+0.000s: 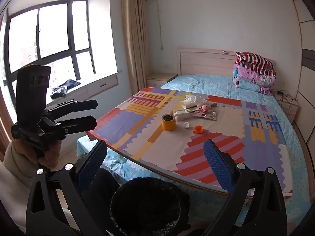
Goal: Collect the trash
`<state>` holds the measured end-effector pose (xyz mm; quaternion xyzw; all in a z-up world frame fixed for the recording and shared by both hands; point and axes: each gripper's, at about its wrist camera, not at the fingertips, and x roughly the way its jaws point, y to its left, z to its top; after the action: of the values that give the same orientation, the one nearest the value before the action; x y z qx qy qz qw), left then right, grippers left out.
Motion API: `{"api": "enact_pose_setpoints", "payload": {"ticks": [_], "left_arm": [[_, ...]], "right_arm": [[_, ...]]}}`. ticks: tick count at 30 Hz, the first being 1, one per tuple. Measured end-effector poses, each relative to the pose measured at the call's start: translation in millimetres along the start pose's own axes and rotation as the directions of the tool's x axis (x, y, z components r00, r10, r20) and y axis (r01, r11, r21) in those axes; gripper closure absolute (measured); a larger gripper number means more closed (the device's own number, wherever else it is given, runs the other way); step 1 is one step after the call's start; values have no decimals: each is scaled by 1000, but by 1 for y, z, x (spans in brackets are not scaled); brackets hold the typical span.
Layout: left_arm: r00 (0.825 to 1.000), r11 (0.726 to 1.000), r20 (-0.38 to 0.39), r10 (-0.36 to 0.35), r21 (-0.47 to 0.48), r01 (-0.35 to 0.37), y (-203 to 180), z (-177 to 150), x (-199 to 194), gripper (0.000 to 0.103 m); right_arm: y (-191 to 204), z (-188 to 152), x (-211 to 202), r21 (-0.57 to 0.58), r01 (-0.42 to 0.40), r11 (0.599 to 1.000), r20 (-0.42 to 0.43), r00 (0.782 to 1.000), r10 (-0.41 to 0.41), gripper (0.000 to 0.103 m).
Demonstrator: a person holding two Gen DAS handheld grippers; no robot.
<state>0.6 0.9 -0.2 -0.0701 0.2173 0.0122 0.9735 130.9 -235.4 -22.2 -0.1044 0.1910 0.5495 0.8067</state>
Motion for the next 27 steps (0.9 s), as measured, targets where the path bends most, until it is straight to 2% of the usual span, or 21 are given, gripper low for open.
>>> {"api": "enact_pose_setpoints", "payload": {"ticks": [27], "left_arm": [[1000, 1000, 4, -10, 1, 10, 4, -1, 1, 8]], "right_arm": [[1, -1, 2, -9, -7, 1000, -3, 1000, 7, 4]]}}
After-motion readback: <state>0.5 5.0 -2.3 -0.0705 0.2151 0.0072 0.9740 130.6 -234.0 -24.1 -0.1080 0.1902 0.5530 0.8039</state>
